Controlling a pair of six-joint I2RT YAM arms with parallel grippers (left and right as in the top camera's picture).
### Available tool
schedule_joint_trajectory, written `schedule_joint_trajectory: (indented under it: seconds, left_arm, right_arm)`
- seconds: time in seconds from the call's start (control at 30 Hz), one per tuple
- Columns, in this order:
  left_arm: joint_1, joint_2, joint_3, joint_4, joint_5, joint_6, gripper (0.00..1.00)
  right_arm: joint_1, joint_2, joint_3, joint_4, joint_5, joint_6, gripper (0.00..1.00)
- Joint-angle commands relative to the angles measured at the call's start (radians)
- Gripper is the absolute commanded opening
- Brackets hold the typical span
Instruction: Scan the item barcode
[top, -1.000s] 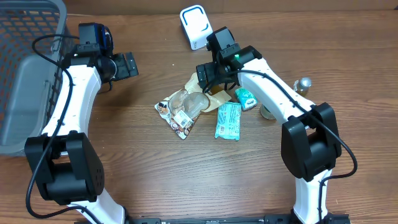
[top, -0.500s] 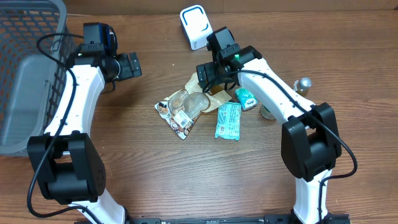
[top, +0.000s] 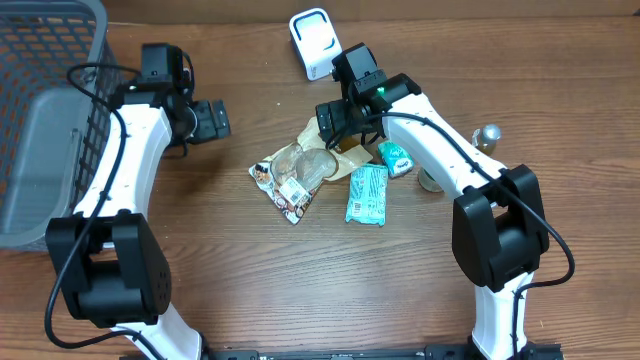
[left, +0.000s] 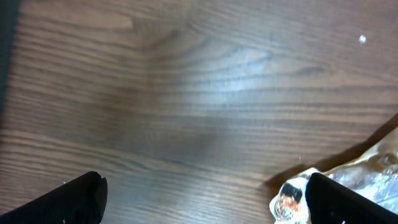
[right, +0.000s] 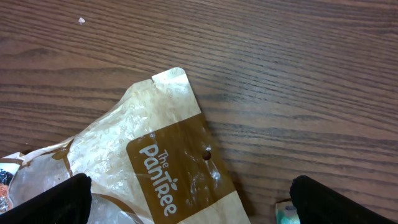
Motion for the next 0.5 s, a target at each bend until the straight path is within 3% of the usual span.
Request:
schedule_joint_trajectory:
  seconds: [0.0,0.17,0.47]
  left_arm:
    - [-0.011,0.01,-0.047,0.0,0.007,0.008,1.0]
    - [-0.011,-0.011,-0.187,0.105,0.01,0.009,1.0]
    - [-0.011,-0.169,-0.568,0.517,0.065,0.008,1.0]
  right_arm:
    - [-0.005,-0.003,-0.006,0.005,0.009,0.003,1.0]
    - [-0.005,-0.003,-0.006,0.005,0.009,0.003,1.0]
    - [-0.005,-0.003,-0.006,0.005,0.009,0.003,1.0]
